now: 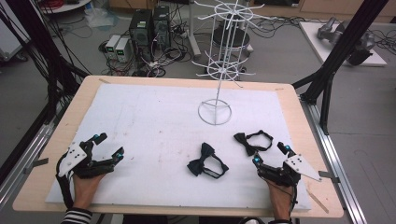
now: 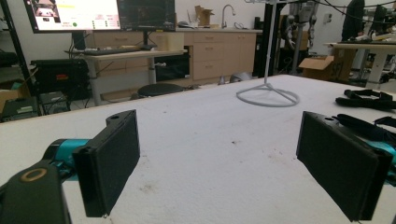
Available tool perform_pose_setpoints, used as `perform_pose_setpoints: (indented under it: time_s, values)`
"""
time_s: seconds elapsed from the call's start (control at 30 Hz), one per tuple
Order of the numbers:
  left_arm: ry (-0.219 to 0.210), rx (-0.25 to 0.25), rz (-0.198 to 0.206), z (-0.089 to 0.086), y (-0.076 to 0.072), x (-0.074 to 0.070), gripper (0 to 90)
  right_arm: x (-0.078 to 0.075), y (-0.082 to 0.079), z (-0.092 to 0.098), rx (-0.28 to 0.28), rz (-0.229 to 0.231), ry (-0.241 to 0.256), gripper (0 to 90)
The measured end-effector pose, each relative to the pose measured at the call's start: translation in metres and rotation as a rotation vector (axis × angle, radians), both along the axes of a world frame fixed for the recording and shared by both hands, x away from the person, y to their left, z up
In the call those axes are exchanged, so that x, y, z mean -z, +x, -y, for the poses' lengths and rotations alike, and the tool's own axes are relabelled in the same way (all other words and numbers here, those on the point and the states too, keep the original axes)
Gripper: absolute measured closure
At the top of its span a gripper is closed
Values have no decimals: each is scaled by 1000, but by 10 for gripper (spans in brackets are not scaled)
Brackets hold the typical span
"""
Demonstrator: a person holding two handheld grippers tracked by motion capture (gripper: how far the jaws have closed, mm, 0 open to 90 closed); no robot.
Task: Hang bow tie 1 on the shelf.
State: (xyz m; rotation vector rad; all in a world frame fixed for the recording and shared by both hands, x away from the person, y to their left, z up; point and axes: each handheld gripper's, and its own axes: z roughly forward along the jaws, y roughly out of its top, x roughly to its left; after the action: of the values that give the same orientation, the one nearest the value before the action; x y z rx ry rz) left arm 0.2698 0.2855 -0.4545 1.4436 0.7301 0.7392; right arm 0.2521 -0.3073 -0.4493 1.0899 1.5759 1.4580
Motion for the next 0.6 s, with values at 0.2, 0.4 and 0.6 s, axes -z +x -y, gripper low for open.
perform_pose_setpoints:
  time_s: [0.2,0.4,0.6]
  values:
    - [-1,-1,0,0,0,0,138,-10,1,-1,-21,3,13,27]
    - [0,0,3,0,0,0,138,-27,6,-1,-48,-19,14,27]
    - [-1,1,2,0,0,0,138,-43,8,0,-77,-14,28,27]
